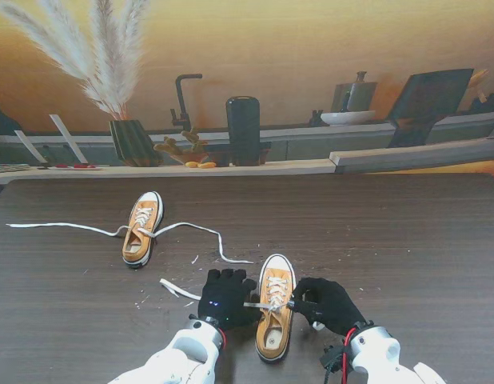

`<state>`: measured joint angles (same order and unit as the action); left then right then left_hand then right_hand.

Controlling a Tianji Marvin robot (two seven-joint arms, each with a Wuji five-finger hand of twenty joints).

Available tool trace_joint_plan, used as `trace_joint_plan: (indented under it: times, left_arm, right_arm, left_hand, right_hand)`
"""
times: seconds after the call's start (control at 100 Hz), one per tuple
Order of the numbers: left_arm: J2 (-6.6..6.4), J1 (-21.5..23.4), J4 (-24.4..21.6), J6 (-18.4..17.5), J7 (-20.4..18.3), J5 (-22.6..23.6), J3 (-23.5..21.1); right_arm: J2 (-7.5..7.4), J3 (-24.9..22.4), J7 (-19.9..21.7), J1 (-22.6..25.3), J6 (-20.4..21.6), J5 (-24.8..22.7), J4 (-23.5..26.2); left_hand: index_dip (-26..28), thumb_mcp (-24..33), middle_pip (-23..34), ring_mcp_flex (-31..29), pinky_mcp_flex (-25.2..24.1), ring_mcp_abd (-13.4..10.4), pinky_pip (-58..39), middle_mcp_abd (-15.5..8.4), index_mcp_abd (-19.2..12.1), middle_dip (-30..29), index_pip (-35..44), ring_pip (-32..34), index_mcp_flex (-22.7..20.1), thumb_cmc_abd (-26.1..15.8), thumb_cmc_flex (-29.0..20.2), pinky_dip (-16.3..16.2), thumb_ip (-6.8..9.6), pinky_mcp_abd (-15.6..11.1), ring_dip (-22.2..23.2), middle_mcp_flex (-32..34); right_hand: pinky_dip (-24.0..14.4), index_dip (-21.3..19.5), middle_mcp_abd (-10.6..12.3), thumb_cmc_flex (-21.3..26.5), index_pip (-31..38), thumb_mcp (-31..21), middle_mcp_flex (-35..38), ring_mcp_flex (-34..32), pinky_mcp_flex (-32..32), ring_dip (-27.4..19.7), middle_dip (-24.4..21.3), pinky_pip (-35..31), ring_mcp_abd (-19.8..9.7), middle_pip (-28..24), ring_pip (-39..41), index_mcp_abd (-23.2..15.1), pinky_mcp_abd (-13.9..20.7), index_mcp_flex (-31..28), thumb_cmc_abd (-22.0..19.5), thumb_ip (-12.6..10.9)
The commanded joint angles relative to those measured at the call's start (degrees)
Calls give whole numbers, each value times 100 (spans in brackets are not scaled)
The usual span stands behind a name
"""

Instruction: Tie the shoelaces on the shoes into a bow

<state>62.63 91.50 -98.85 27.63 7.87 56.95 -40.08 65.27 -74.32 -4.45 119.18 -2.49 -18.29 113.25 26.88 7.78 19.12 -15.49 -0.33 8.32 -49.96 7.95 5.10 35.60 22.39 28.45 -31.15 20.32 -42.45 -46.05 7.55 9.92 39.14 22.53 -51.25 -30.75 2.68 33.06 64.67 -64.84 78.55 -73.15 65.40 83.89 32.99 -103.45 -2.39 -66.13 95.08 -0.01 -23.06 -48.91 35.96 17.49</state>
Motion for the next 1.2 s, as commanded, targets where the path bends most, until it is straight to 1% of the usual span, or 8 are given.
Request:
trace_joint_plan:
  times: [0.0, 0.12, 0.35, 0.49, 0.8, 1.0, 1.06, 1.19]
  left_arm:
    - [23, -7, 152, 30, -130, -31, 49]
    - [20, -25, 200, 136, -96, 58, 123]
    - [65, 39, 285, 348, 226, 206, 126]
    - [88, 171, 238, 450, 401, 270, 37]
    - [10, 462, -108, 282, 199, 421, -270]
    - [6, 303, 23, 227, 118, 367, -172]
    - [10, 252, 69, 185, 110, 309, -137]
    - [28, 130, 188, 165, 135, 233, -22]
  right_arm:
    - [-26, -17, 100, 27, -10, 20, 28]
    - [-25, -26, 109, 25, -20, 34, 19]
    - [-25, -1, 110, 3, -11, 49, -20]
    - [-29, 11, 124, -4, -8, 53, -36]
    - [-42, 34, 173, -21, -14, 41, -40]
    - [-49, 56, 198, -30, -29, 34, -53]
    - [-50, 50, 204, -24, -39, 26, -46]
    - [-53, 36, 213, -18, -35, 16, -39]
  left_hand:
    - [102, 307, 82, 109, 8, -90, -138, -16, -415, 145, 83, 113, 42, 25, -367, -118, 247, -301, 211, 18]
    - [137, 377, 130, 74, 39, -86, -193, -6, -444, 162, 193, 154, -35, -26, -462, -111, 249, -297, 216, 94]
    - [188, 544, 225, -9, 111, -96, -340, 27, -444, 198, 358, 273, -14, -252, -704, -107, 234, -286, 241, 162]
    - [266, 594, 301, -48, 135, -86, -468, 39, -436, 228, 537, 371, -2, -173, -702, -89, 226, -272, 257, 206]
    - [218, 614, 269, 14, 94, -108, -466, 5, -409, 200, 524, 352, 89, 165, -572, -16, 233, -283, 224, 136]
    - [199, 728, 283, -21, 99, -116, -479, 17, -415, 203, 535, 372, 51, 167, -557, 6, 251, -281, 225, 163]
    - [201, 767, 301, -23, 113, -122, -490, -95, -428, 210, 554, 377, 40, 166, -573, 11, 244, -282, 225, 184]
    - [205, 814, 328, -52, 140, -119, -508, -90, -446, 218, 584, 400, 22, 135, -597, 14, 225, -277, 229, 212]
  right_hand:
    - [-56, 90, -567, 87, 116, 150, -30, -210, 174, 195, 130, -1083, -929, 18, 199, -291, -64, 112, -136, -84]
    - [-59, 90, -573, 95, 116, 151, -32, -210, 173, 196, 131, -1078, -922, 18, 197, -284, -68, 113, -134, -86]
    - [-64, 89, -570, 98, 114, 157, -32, -210, 173, 198, 134, -1066, -916, 16, 195, -279, -81, 115, -143, -87]
    - [-66, 90, -565, 97, 114, 159, -34, -210, 172, 199, 134, -1058, -913, 17, 194, -282, -87, 111, -142, -88]
    - [-68, 90, -577, 104, 110, 176, -41, -210, 170, 201, 136, -1035, -913, 20, 193, -279, -102, 112, -158, -89]
    - [-70, 90, -578, 114, 108, 184, -40, -207, 169, 199, 137, -1027, -887, 17, 180, -266, -108, 113, -163, -93]
    - [-71, 90, -563, 115, 106, 187, -41, -208, 169, 199, 138, -1026, -884, 17, 179, -267, -109, 115, -166, -93]
    - [-72, 88, -572, 120, 107, 195, -42, -208, 169, 200, 140, -1022, -883, 13, 178, -265, -112, 112, -169, -94]
